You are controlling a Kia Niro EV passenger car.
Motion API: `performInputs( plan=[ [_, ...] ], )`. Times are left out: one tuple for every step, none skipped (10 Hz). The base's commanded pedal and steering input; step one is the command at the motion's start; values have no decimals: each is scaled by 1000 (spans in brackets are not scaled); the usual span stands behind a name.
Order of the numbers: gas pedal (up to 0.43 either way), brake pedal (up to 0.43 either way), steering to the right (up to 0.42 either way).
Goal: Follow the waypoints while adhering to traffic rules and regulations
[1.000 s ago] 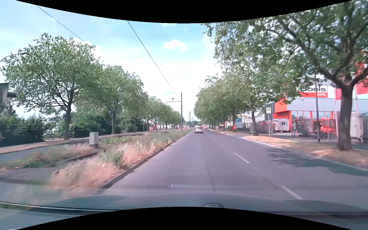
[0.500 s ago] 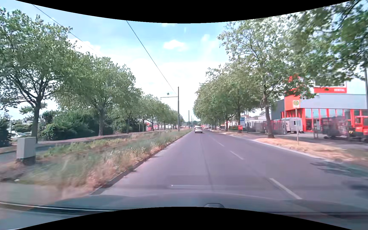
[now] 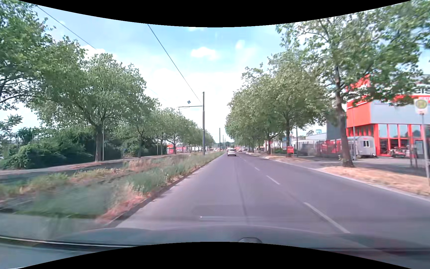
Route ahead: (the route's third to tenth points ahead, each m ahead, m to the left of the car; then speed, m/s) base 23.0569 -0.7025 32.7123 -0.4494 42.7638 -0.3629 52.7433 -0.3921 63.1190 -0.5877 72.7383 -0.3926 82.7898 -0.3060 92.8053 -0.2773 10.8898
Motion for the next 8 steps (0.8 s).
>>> performInputs(
  plan=[
    [118, 0, -1],
    [118, 0, -1],
    [118, 0, -1],
    [118, 0, -1],
    [118, 0, -3],
    [118, 0, -4],
    [118, 0, -4],
    [118, 0, -4]
  ],
)
